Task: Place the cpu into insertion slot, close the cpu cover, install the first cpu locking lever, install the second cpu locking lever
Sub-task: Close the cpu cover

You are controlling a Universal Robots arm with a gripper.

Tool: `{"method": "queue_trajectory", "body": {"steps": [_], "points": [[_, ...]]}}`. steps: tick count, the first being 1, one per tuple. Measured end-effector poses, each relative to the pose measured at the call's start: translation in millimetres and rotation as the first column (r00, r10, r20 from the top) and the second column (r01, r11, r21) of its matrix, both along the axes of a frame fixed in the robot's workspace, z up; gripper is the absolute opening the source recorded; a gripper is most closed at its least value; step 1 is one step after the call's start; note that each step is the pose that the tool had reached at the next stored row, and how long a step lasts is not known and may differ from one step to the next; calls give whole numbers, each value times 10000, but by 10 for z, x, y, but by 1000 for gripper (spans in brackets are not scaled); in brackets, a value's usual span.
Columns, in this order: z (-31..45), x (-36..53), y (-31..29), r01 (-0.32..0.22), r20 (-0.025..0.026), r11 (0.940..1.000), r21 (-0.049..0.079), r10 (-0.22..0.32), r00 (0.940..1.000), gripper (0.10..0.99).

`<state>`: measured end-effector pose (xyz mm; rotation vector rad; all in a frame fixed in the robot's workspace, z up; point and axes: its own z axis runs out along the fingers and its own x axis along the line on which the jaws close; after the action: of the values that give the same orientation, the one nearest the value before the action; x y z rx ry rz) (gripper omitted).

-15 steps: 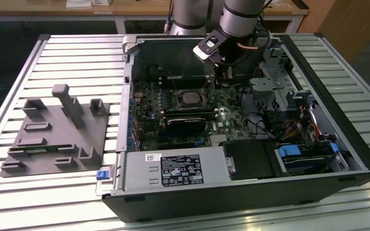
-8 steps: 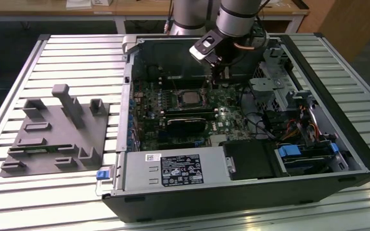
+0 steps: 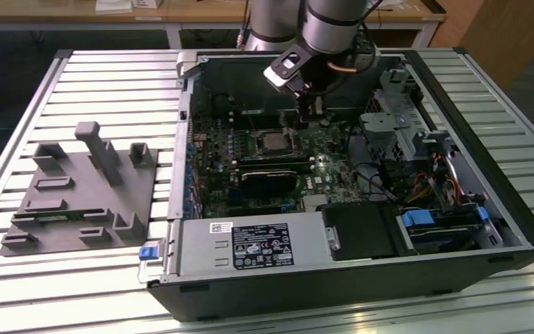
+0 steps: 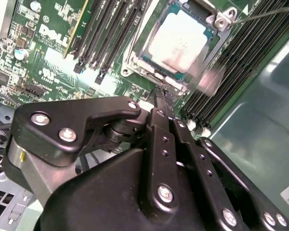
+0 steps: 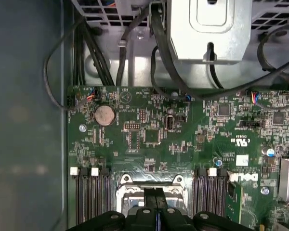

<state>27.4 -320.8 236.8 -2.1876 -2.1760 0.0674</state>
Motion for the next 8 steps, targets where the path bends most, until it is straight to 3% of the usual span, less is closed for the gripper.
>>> {"method": "queue_trajectory", "body": {"steps": [5, 8], "points": [[-3, -51, 0, 0, 1, 10000, 2, 0, 10000, 106], [-17, -126, 0, -2, 13, 10000, 0, 2, 10000, 106]]}}
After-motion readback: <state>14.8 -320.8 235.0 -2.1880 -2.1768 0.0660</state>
